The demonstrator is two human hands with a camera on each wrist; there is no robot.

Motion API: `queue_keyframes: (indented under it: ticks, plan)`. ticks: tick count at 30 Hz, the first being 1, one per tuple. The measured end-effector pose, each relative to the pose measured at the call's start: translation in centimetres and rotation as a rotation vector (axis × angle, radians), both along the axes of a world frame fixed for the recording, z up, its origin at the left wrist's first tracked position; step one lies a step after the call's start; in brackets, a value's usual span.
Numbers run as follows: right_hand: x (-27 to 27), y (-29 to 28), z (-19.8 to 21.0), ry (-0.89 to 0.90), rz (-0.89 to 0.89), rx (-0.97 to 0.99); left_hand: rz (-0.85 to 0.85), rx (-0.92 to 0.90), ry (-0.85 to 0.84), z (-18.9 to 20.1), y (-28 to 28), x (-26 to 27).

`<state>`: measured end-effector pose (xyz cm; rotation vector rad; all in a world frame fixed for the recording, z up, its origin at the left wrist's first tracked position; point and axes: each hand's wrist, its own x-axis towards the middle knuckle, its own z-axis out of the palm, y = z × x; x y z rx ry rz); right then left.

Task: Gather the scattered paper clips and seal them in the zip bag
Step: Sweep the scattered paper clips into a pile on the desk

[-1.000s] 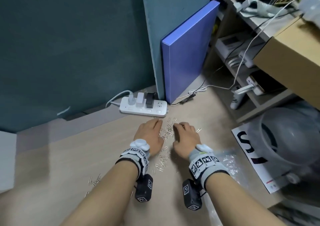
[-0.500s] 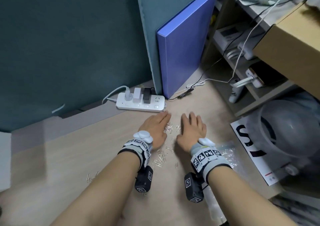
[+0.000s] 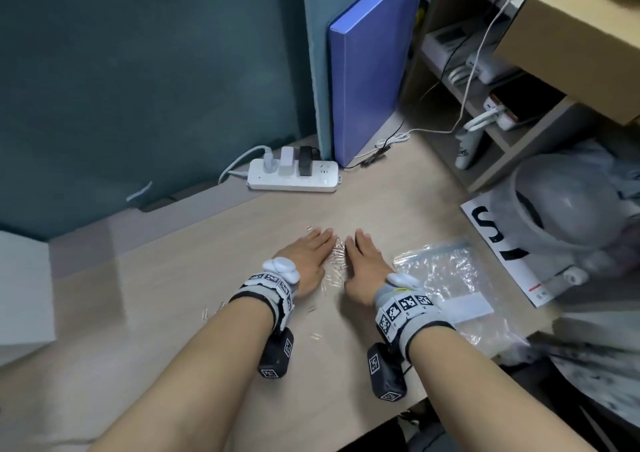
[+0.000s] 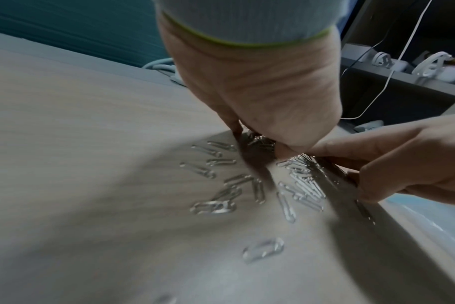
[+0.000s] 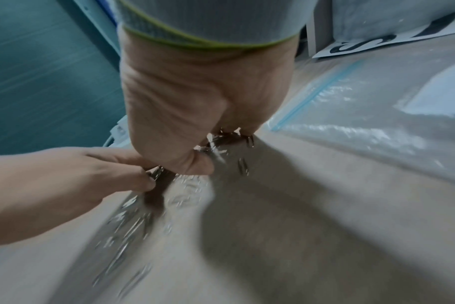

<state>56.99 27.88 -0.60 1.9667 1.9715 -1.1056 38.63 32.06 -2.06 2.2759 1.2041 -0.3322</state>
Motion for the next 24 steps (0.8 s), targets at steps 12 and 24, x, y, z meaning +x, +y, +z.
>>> queue_keyframes:
  ticks: [12,24]
  plan:
    - [-4.8,-9.0,1.2,-0.07,-0.201,0.192,0.137,0.185,0.018,2.6,-6.5,-5.3]
    - [-2.5,-7.1,-0.6,0.01,-0.392,0.203,0.177,0.149,0.019,0.8,-1.4,-2.2]
